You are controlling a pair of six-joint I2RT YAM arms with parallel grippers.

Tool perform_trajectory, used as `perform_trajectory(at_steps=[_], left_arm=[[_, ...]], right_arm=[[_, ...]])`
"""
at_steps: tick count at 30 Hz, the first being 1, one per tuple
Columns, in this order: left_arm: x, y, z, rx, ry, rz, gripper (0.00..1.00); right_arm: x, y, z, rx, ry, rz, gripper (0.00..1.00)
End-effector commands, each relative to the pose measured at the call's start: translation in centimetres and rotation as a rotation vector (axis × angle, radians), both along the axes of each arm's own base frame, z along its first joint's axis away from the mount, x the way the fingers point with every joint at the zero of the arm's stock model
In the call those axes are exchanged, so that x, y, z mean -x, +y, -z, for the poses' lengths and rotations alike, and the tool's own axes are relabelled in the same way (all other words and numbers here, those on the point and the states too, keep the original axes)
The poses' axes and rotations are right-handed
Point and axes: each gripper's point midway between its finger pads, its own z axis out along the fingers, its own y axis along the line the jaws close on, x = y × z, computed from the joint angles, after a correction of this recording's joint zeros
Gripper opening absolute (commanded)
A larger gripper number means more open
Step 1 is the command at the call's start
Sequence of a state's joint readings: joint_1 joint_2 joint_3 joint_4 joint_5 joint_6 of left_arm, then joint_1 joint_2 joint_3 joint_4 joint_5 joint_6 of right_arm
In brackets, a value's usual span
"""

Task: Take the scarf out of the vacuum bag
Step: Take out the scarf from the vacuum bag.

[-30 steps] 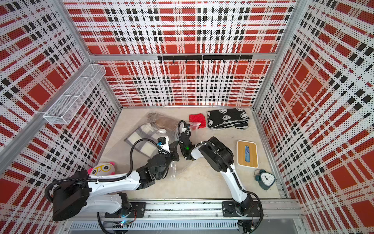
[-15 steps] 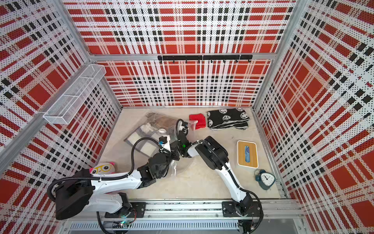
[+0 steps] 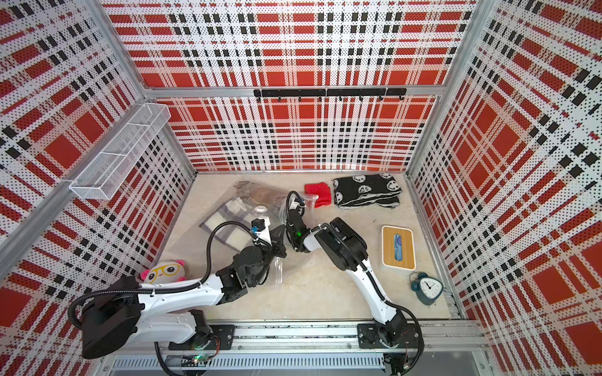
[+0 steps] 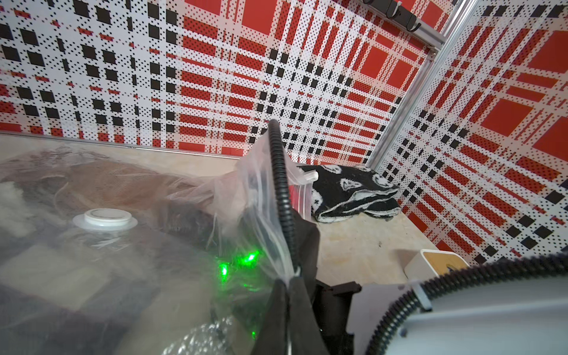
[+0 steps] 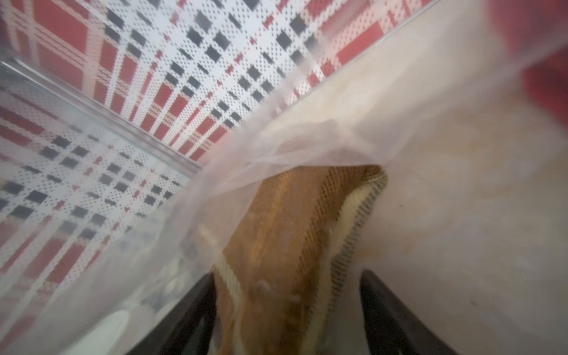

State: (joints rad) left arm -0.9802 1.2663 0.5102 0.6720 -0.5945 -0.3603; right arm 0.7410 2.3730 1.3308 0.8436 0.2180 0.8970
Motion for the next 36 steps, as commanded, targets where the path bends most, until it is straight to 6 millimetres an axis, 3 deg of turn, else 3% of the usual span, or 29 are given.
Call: perform_trajectory(at_steps=[1,4,5,9,16,18,20,22,27,36], left_arm=[[-0.2,0.6,-0.6,0.035,-0.019,0.005,0.0],[-0.4,0.7,-0.8,0.038,-0.022,-0.001,0.0],[-0.4,0.7,-0.8,0.039,-0.022,-0.001,0.0],[-0.4,0.4,-0.9,0.04,-0.023,0.008,0.0],[-0.4,0.1,-0.9,0.039,-0.021,0.011,0.0],[-0.3,0.0,-1.0,0.041,-0.023,0.015,0.0],[-0.1,-0.1,-1.0,0.042,-0.023,0.019,0.0],[0.0,-0.1,-1.1,0.043,-0.024,0.013,0.0],[-0.4,0.7,-0.2,0.023,-0.014,-0.023,0.0],[-0.7,2.9,2.4,-0.04,0.016,-0.126,0.0]], right_arm=[[2.4,0.3,-1.8,-0.031,-0.015,-0.082,0.82],[4.0,1.4,-0.7,-0.059,0.038,-0.162,0.85],[4.6,2.0,-0.4,-0.065,0.049,-0.185,0.92],[6.4,3.7,0.6,-0.046,0.055,-0.232,0.98],[8.5,6.4,1.3,-0.031,0.085,-0.315,0.97],[8.3,7.3,1.6,-0.034,0.095,-0.332,0.94],[7.9,7.5,1.8,-0.042,0.091,-0.336,0.84],[7.6,7.7,1.4,-0.049,0.066,-0.335,0.53],[8.1,7.6,0.5,-0.035,0.028,-0.358,0.0],[10.6,4.2,-2.4,-0.028,0.021,-0.43,0.0]])
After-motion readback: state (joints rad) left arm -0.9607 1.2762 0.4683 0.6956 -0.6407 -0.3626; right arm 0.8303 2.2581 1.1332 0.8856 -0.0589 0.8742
